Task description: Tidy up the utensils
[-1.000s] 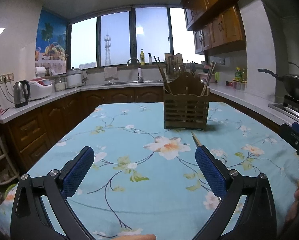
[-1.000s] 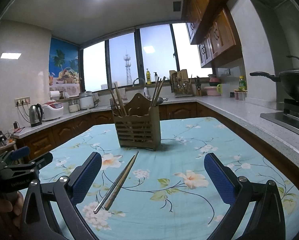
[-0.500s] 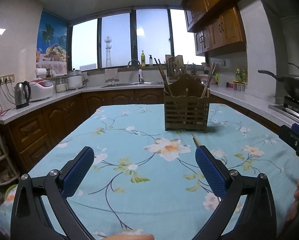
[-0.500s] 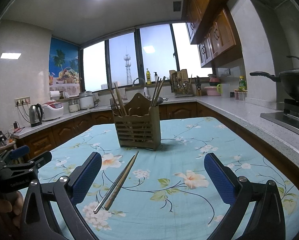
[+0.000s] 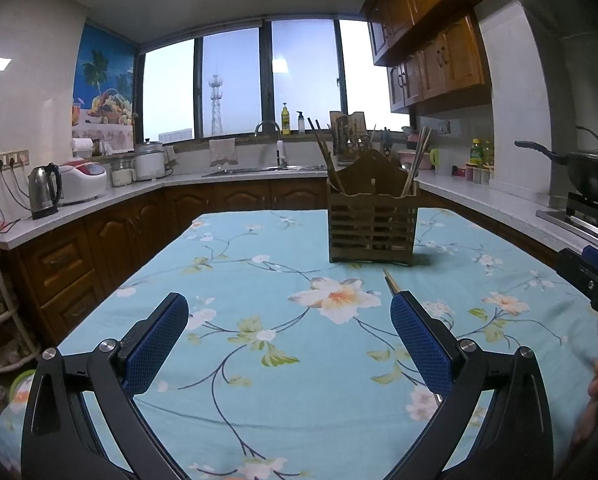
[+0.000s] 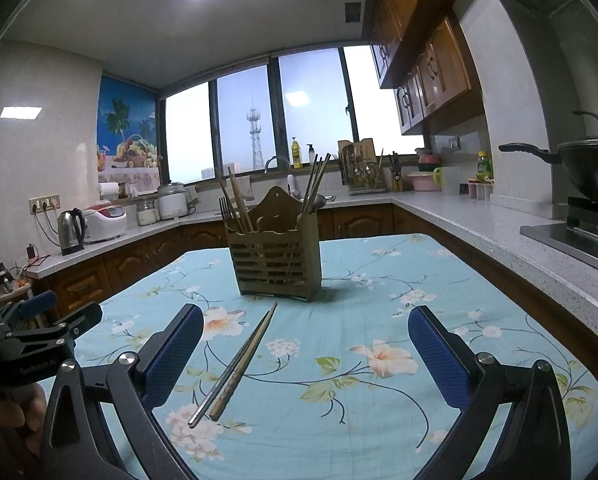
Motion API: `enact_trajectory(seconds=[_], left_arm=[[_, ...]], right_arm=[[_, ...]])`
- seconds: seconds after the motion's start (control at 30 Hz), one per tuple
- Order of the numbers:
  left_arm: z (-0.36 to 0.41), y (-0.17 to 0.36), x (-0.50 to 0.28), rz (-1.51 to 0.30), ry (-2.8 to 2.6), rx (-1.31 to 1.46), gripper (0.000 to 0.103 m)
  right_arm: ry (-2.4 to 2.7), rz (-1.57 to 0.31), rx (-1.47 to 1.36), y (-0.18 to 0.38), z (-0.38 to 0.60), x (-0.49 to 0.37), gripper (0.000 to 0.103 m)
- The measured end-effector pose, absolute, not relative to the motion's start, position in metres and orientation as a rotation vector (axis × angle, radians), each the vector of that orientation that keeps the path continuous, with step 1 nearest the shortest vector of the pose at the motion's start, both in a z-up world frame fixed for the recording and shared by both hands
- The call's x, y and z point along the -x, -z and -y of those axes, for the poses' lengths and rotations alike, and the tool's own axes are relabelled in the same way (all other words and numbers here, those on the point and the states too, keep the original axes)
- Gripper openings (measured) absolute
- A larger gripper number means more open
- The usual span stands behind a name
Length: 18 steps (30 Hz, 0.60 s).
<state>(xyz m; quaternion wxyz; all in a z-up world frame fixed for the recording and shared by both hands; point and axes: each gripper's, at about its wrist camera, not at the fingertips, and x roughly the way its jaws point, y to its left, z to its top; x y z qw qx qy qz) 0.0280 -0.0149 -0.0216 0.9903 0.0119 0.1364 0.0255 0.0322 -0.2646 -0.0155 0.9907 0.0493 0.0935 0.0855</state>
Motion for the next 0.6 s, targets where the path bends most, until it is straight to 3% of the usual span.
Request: enact_trajectory(seconds=[0.6], left_arm=[[0.0183,0.0241,-0.0274,-0.283,-0.037,-0.032,0.103]], right_arm=[[-0.17,-0.19,-0.101,0.0148,0.2635,-0.032,0.103]])
